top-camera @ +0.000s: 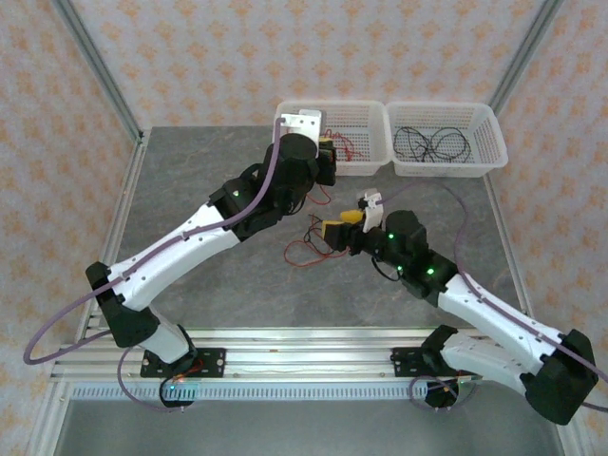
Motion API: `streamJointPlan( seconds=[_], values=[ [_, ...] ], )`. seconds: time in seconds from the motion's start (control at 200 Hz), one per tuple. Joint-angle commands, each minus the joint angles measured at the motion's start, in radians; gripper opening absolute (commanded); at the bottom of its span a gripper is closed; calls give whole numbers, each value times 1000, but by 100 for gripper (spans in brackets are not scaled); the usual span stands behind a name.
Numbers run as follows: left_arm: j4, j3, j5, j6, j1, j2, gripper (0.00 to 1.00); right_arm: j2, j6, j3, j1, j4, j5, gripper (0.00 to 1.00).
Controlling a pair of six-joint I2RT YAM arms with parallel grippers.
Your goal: Untangle the cables
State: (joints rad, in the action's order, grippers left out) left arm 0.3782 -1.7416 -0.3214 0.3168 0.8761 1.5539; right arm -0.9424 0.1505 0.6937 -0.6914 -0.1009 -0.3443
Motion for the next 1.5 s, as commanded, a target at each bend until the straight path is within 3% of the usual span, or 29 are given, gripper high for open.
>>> streamJointPlan(
  seconds=[0.0,0.185,0.3,0.4,0.5,0.556,0.856,1.056,1.161,1.306,1.491],
  values=[
    [14,-52,17,23,-6,6,0,-23,-140,73,-4,56,23,67],
    [17,-52,42,39,-6,5,0,-106,-152,159,-3,6,126,66],
    [22,-59,38,39,-6,4,0,-152,-146,195,-3,-34,124,57],
    [32,-79,34,35,-6,10,0,-174,-132,203,-3,-59,116,37],
    [46,-111,25,25,-6,20,0,-162,-112,174,-3,-85,134,7],
    [57,-135,7,16,-9,31,0,-142,-99,147,-3,-92,146,0],
    [140,-409,-114,-61,-79,163,0,-5,30,-87,-3,-101,226,0],
    [129,-508,-135,-106,-121,231,0,77,206,-247,-3,-140,361,2],
    [105,-513,-122,-115,-139,244,0,94,289,-300,-2,-129,419,13],
    [67,-527,-87,-135,-151,269,0,102,332,-322,-3,-104,421,43],
    [-5,-572,-34,-182,-155,316,0,148,348,-341,-3,-71,416,57]
  ],
)
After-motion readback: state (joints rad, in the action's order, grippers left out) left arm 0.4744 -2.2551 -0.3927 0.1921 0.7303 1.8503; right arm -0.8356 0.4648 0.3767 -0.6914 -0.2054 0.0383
